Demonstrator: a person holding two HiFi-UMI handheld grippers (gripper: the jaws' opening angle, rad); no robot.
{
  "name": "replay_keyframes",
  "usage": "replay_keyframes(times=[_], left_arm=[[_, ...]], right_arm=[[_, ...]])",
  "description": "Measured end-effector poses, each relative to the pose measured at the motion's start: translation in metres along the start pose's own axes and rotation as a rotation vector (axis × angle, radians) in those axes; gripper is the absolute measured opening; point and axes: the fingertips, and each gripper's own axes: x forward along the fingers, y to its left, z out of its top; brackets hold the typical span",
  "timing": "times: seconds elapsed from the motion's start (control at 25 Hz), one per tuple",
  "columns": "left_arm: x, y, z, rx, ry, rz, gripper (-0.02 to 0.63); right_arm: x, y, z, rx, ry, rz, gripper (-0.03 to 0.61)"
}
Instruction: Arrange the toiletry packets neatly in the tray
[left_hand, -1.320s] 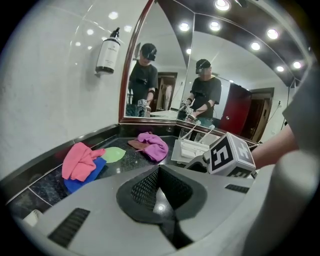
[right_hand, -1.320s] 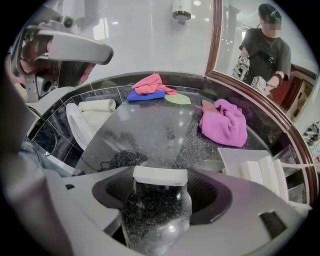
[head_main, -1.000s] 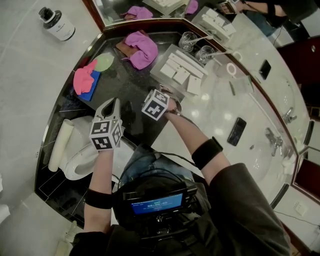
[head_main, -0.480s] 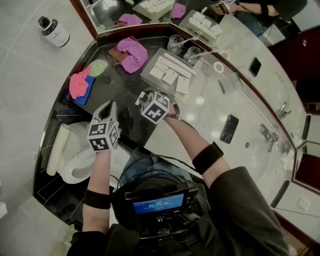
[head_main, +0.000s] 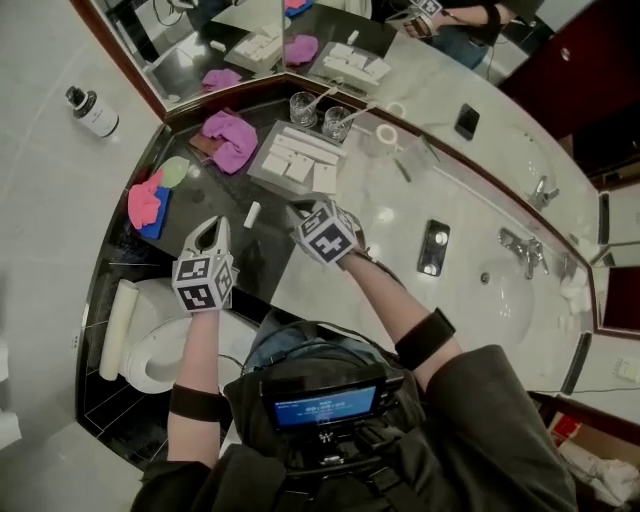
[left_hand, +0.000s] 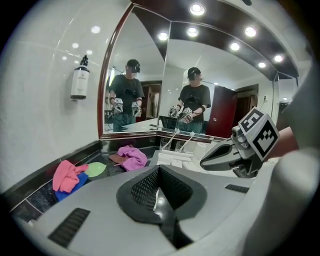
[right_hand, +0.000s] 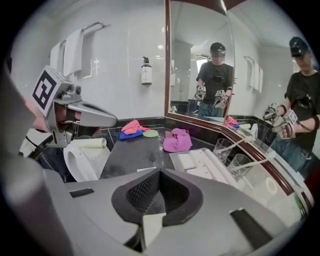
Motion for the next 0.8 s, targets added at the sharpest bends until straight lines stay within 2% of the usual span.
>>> replay_keyframes(times=[0.32, 0.56, 0.8], left_arm=[[0.003, -0.039, 0.008, 0.056, -0.002, -0.052, 0.000], [0.004, -0.055, 0.009, 0.053, 0.002, -0.075, 0.000], [0.002, -0.061, 0.010, 0.039, -0.008, -0.095, 0.000]], right_arm=[[-0.091, -0.051, -0.044, 0.223, -0.129, -0.151, 0.014], [-0.157, -0.094, -0.089, 0.429, -0.248, -0.287, 0.014], [-0.209, -0.119, -0.131, 0.597, -0.324, -0.408, 0.014]])
